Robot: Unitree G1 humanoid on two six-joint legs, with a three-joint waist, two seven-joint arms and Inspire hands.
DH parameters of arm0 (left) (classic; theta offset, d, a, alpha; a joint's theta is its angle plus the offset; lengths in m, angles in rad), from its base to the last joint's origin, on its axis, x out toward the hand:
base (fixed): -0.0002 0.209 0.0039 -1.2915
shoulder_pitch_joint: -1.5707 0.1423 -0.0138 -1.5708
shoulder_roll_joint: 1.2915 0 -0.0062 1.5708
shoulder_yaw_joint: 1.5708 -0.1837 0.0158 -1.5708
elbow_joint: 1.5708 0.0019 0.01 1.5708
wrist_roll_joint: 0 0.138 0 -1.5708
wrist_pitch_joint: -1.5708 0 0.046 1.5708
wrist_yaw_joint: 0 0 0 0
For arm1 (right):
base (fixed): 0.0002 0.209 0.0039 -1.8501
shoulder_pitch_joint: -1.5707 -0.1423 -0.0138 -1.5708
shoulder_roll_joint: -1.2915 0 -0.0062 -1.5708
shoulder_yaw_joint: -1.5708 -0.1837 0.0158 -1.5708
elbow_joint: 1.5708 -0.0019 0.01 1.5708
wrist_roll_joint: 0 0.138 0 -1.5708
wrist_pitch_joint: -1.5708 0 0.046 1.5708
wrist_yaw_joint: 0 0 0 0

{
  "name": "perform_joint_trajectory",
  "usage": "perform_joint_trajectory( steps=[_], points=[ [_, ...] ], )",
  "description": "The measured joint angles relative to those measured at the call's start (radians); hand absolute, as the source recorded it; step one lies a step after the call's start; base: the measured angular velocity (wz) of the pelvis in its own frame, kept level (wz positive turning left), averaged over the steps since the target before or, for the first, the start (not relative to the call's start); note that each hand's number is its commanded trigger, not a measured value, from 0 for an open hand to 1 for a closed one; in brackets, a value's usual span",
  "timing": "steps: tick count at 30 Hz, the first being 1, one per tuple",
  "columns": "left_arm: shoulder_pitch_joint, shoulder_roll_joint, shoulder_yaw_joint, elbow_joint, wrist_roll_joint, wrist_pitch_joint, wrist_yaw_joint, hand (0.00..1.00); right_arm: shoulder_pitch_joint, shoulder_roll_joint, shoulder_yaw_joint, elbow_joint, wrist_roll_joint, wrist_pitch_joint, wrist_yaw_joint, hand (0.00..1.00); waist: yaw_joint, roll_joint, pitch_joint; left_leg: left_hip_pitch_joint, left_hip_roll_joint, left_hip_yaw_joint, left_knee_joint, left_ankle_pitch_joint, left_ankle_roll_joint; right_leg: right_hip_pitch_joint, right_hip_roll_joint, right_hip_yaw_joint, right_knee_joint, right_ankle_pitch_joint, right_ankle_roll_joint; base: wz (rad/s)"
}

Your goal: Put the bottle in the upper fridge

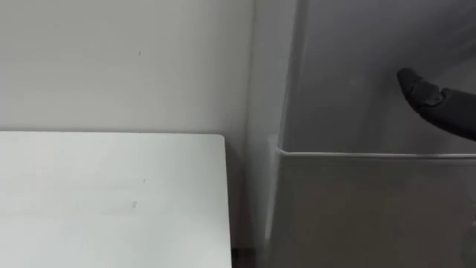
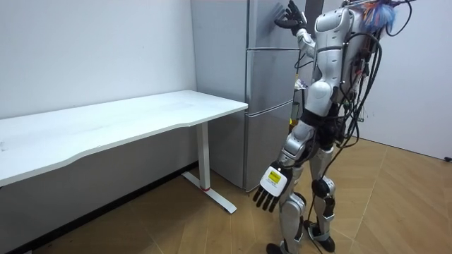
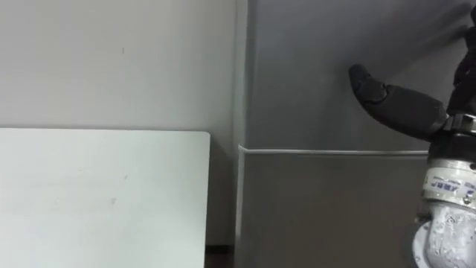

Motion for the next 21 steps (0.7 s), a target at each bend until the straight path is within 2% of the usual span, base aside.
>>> perform_joint_trajectory(
  steps=[3,6,13,21],
  points=[
    [-0.001,0.0,0.001,-0.001,0.006,0.013,0.0,0.0,-0.011,0.0,0.007,0.029,-0.005,-0.001,-0.017,0.0,0.007,-0.002,-0.0075,0.0,0.0,-0.001,0.003,0.0,0.0,0.001,0.0,0.0,-0.001,0.001,-0.001,0.0],
    [0.0,0.001,0.004,-0.012,0.026,0.036,0.0,0.0,-0.017,0.0,0.012,0.072,-0.047,0.0,-0.022,0.0,0.006,0.0,-0.0114,0.003,-0.001,-0.006,0.012,0.0,0.001,0.004,-0.001,-0.002,-0.002,0.001,-0.002,0.03],
    [0.004,0.005,-0.008,-0.026,0.026,0.049,0.012,0.0,-0.049,-0.009,0.035,0.226,-0.162,-0.03,-0.07,0.0,0.007,-0.016,-0.005,-0.003,-0.001,-0.008,0.019,0.002,0.004,0.011,-0.001,-0.005,-0.003,0.002,-0.003,0.01],
    [0.011,0.015,-0.024,-0.026,0.027,0.07,0.009,0.0,-0.081,-0.021,0.053,0.332,-0.199,-0.044,-0.106,0.0,0.005,-0.023,-0.0043,-0.01,-0.002,-0.026,0.036,0.004,0.006,0.017,-0.002,-0.02,-0.004,0.002,-0.004,0.06]
  ],
)
